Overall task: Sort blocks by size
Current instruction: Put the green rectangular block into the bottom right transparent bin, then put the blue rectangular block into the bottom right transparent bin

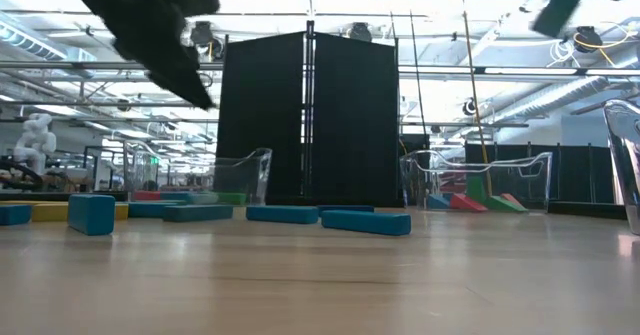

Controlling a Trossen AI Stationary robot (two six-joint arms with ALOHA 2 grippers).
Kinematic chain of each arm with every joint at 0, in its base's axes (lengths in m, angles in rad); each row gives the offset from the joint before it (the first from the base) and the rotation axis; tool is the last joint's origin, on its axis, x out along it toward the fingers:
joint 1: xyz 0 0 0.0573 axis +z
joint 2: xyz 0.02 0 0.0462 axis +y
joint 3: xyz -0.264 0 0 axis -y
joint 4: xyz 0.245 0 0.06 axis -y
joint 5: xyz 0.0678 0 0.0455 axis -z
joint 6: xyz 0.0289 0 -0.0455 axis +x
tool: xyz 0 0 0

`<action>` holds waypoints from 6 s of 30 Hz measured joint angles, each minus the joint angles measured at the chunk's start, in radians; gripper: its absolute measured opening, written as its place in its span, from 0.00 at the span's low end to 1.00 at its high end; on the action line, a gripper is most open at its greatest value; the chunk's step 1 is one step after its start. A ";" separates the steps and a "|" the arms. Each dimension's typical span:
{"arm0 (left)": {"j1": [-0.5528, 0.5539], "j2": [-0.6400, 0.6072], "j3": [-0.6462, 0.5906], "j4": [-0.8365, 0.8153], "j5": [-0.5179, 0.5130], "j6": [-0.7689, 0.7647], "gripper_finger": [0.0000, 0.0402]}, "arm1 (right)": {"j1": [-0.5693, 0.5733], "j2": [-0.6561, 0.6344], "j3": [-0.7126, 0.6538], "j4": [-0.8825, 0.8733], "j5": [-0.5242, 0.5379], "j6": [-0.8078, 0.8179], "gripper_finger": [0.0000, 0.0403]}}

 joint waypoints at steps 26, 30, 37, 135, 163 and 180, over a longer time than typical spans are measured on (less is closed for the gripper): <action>-0.180 -0.117 0.000 -0.364 -0.004 -0.299 0.34 | 0.248 0.192 0.000 0.003 -0.387 0.445 0.09; -0.215 -0.117 0.000 -0.363 0.003 -0.321 0.34 | 0.234 0.227 0.000 0.002 -0.403 0.429 0.15; -0.248 -0.117 0.000 -0.402 0.005 -0.386 0.34 | 0.192 0.268 0.000 -0.008 -0.378 0.380 0.19; -0.287 0.064 0.033 -0.482 -0.168 -0.375 0.30 | 0.044 0.136 0.000 0.266 0.180 -0.126 0.41; -0.135 0.077 0.044 0.057 -0.570 0.281 0.31 | -0.295 0.285 0.000 0.592 0.087 -0.279 0.41; -0.085 0.310 0.045 0.460 -0.765 0.645 0.31 | -0.489 0.435 0.000 0.868 0.010 -0.277 0.41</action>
